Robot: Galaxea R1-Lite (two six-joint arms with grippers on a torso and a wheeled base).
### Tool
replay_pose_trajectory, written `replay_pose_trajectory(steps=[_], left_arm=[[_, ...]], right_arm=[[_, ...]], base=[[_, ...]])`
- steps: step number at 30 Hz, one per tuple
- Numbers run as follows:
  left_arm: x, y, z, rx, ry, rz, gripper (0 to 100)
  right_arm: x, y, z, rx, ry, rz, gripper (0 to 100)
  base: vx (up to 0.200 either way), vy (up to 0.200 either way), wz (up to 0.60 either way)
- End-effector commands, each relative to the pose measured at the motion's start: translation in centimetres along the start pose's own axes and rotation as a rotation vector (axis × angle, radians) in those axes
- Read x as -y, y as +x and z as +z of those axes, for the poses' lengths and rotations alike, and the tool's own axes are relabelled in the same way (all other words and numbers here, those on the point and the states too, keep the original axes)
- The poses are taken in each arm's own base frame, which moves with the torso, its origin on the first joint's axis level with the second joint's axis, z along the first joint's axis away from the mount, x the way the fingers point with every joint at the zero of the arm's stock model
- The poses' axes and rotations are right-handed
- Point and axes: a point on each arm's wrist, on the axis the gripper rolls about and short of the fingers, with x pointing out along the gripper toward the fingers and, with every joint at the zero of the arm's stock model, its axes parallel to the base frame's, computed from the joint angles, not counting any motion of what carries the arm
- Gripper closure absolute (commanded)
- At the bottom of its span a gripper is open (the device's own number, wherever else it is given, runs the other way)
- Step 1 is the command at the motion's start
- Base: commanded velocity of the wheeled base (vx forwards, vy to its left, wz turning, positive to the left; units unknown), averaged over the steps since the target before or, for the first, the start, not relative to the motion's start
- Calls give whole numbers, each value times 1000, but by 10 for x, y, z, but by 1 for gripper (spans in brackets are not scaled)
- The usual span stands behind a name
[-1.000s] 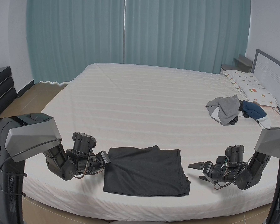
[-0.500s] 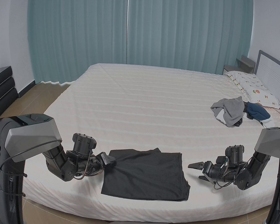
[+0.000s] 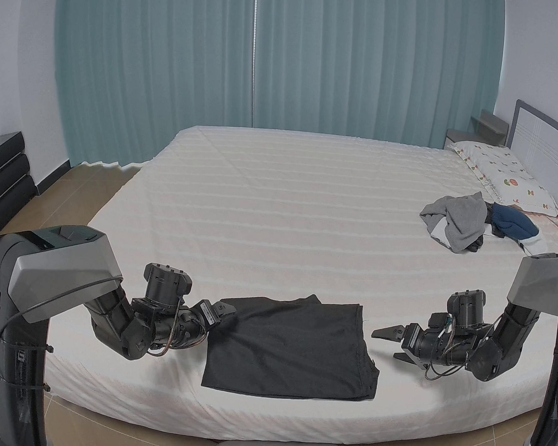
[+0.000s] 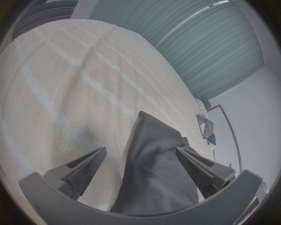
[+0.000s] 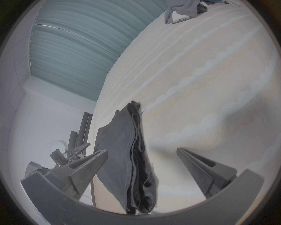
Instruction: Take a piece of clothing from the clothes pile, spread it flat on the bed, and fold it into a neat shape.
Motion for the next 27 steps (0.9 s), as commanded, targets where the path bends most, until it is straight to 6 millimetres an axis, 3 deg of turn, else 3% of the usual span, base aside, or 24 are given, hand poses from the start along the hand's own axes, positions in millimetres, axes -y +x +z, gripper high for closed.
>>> replay_pose_trajectory(steps=[1, 6, 13, 16, 17, 19, 21, 22, 23, 27], left_arm=[[-2, -8, 13, 35, -31, -2, 0], [-9, -18, 28, 78, -61, 8, 0], [-30, -56, 36, 137, -151, 82, 0], [-36, -98, 43, 195, -188, 88, 0], [-37, -100, 44, 198, -189, 89, 0], [-35, -143, 46, 267, -200, 67, 0], [-33, -173, 42, 317, -198, 45, 0], [-33, -173, 42, 317, -198, 45, 0], [-32, -202, 36, 372, -193, 21, 0], [-27, -252, 21, 482, -113, -36, 0]], right_arm=[[-13, -6, -14, -39, -31, 19, 0], [-20, -4, -30, -86, -62, 18, 0], [-28, -9, -21, -51, -94, 35, 0], [-34, -18, -19, -52, -104, 26, 0], [-35, -19, -19, -52, -105, 26, 0], [-40, -32, -19, -33, -140, -13, 0], [-44, -48, -20, 15, -161, -42, 0], [-44, -48, -20, 15, -161, -42, 0], [-47, -69, -19, 64, -167, -50, 0], [-54, -112, -19, 176, -193, -43, 0]], base=[[0, 0, 0], [0, 0, 0], [0, 0, 0], [0, 0, 0], [0, 0, 0], [0, 0, 0], [0, 0, 0], [0, 0, 0], [0, 0, 0], [0, 0, 0]])
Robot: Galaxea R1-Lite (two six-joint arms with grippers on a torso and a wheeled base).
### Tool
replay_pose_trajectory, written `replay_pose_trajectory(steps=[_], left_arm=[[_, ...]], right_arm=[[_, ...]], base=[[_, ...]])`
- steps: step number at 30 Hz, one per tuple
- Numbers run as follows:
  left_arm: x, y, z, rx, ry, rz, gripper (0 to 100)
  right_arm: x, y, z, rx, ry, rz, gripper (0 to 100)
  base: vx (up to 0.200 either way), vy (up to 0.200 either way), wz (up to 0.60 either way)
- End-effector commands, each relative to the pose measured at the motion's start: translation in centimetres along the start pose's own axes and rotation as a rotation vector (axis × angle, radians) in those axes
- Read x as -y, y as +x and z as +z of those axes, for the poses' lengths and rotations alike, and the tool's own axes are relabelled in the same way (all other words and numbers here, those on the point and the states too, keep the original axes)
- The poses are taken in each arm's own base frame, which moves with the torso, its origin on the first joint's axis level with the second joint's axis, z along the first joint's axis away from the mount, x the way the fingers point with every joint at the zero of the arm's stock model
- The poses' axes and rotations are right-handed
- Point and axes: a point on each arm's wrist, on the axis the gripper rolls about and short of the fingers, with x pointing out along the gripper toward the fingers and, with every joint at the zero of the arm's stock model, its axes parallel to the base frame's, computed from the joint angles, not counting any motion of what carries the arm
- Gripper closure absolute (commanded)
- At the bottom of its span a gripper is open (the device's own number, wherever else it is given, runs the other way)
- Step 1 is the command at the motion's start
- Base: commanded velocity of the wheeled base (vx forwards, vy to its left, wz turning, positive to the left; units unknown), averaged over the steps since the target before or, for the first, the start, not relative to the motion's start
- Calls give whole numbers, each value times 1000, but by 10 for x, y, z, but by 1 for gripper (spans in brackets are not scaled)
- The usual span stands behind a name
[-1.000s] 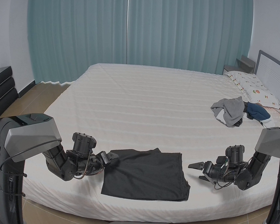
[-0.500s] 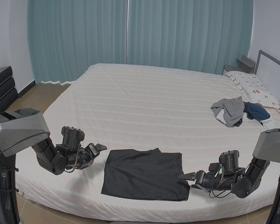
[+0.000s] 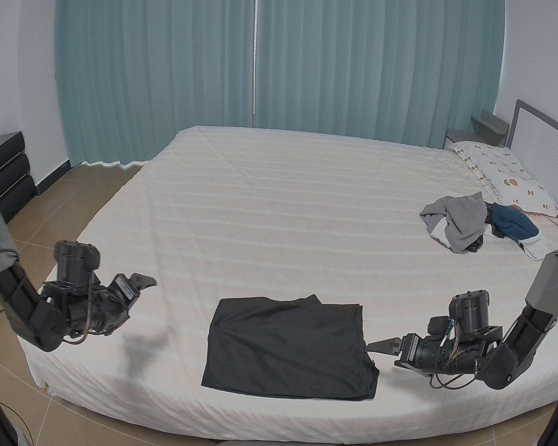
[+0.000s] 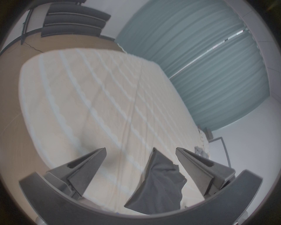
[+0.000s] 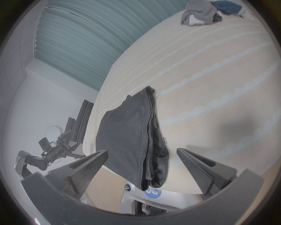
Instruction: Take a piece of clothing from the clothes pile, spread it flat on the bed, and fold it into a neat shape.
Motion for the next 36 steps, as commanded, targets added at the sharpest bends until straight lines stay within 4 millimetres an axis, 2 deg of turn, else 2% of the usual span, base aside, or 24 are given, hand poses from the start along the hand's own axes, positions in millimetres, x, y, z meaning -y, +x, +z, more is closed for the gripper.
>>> replay_pose_trajectory(steps=[1, 2, 5, 9, 10, 12, 15, 21, 27, 36], left_arm=[[-2, -111, 6, 218, 51, -130, 0], [-2, -128, 3, 259, 81, -164, 0], [-8, -163, -10, 345, 140, -192, 0], [-14, -195, -22, 442, 202, -232, 0], [-14, -197, -23, 450, 207, -239, 0], [-16, -219, -29, 511, 272, -257, 0], [-25, -237, -41, 548, 373, -236, 0], [-35, -262, -56, 613, 475, -244, 0], [-38, -277, -62, 666, 525, -238, 0], [-56, -292, -80, 764, 666, -180, 0]], right_arm=[[-15, -79, 3, 203, -60, -18, 0], [-17, -94, 2, 255, -74, -32, 0], [-17, -126, -5, 367, -121, -68, 0], [-17, -164, -11, 513, -195, -93, 0], [-17, -167, -11, 525, -202, -94, 0], [-17, -186, -16, 610, -257, -122, 0], [-15, -201, -27, 669, -312, -155, 0], [-18, -220, -39, 760, -412, -185, 0], [-23, -231, -49, 793, -466, -188, 0], [-30, -257, -92, 773, -563, -188, 0]], base=[[0, 0, 0], [0, 0, 0], [0, 0, 0], [0, 0, 0], [0, 0, 0], [0, 0, 0], [0, 0, 0], [0, 0, 0], [0, 0, 0], [0, 0, 0]])
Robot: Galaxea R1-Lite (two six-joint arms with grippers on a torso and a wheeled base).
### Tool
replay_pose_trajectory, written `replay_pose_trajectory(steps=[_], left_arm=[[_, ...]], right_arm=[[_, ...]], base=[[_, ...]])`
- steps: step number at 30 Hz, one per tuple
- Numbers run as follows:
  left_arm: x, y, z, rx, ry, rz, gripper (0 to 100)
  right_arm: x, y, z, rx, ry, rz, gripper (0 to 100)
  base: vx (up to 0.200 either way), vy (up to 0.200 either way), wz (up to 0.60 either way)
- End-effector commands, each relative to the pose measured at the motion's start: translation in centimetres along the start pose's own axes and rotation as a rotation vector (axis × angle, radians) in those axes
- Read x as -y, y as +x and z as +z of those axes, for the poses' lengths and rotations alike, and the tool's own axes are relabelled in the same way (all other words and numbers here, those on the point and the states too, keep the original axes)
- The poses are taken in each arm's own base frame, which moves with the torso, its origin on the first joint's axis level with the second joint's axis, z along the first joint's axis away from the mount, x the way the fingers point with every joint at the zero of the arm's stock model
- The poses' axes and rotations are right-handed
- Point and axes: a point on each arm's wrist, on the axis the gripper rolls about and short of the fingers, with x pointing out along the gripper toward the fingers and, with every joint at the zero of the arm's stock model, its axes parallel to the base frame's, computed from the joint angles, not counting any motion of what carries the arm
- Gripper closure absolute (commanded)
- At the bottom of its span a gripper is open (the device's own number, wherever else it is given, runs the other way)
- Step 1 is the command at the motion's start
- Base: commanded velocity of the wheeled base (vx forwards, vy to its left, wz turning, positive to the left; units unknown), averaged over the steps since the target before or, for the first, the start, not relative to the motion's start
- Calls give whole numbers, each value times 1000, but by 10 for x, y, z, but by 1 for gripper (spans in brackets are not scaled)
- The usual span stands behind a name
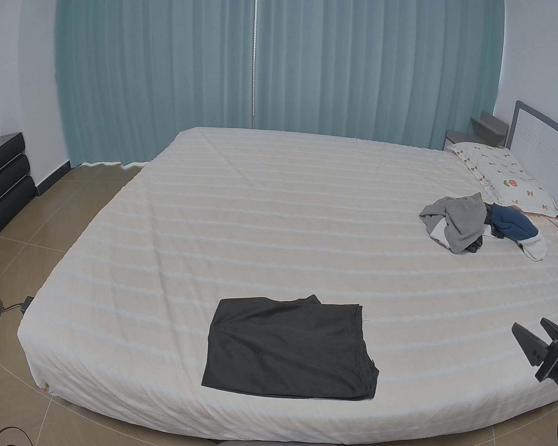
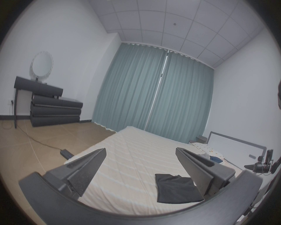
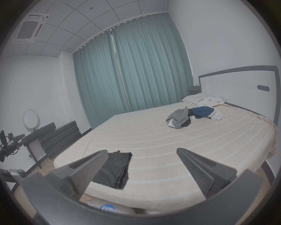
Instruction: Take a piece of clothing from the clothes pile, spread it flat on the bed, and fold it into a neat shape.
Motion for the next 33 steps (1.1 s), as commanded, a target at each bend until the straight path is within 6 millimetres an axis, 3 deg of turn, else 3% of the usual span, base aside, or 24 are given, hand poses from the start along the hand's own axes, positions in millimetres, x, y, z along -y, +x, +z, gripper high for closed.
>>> replay_pose_trajectory(steps=[1, 7, 18, 33], left_arm=[[-3, -25, -5, 93, 89, -3, 0], [-7, -44, -16, 151, 210, -6, 0], [-15, -47, -34, 169, 300, 22, 0], [-22, -36, -56, 194, 329, 59, 0]], right_arm=[[-10, -40, 0, 106, -87, 35, 0], [-17, -73, -12, 111, -146, 138, 0], [-16, -112, -43, 111, -232, 168, 0], [-14, -112, -64, 137, -240, 111, 0]], base=[[0, 0, 0], [0, 0, 0], [0, 0, 0], [0, 0, 0]])
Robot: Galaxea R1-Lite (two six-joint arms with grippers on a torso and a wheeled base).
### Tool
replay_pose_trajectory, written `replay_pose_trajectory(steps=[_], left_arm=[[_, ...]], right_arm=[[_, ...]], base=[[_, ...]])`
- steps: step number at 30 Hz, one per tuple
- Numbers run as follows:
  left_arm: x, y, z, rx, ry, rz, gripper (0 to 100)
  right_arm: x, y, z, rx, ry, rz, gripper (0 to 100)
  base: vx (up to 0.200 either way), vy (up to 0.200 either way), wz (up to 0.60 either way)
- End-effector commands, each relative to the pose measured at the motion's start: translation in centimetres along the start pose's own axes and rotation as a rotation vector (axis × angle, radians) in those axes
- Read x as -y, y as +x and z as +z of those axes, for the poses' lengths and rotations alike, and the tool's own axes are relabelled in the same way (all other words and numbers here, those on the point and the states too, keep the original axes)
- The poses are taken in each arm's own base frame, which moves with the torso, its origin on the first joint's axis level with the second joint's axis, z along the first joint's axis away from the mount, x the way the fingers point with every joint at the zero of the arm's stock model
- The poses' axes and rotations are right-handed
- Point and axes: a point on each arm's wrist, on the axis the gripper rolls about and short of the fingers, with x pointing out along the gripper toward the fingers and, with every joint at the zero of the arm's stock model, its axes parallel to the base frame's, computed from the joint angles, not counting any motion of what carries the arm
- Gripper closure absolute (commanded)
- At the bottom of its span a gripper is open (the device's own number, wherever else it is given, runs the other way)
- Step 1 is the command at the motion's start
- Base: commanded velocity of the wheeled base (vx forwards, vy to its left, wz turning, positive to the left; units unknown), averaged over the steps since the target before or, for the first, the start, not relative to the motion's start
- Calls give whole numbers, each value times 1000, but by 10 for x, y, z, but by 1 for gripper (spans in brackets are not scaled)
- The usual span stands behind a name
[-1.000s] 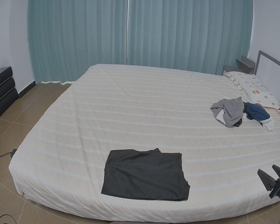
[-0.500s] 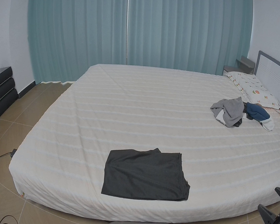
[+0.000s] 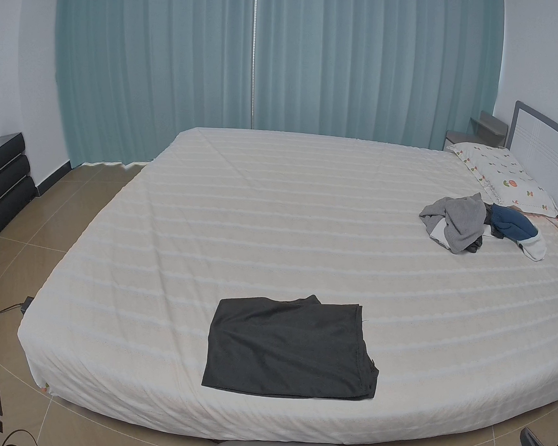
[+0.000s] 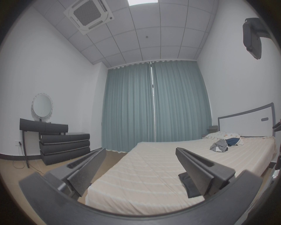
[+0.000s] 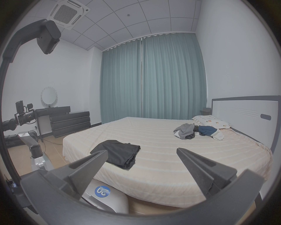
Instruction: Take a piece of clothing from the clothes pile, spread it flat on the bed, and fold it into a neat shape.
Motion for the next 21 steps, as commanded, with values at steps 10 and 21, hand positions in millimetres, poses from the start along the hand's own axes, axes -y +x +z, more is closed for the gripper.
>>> replay_pose_trajectory(steps=[10, 21], left_arm=[[-1, 1, -13, -29, -11, 69, 0], [-1, -1, -27, -159, -32, 79, 0]], right_arm=[[5, 15, -24, 132, -37, -87, 0], [5, 16, -28, 94, -34, -108, 0]], base=[[0, 0, 0], [0, 0, 0]])
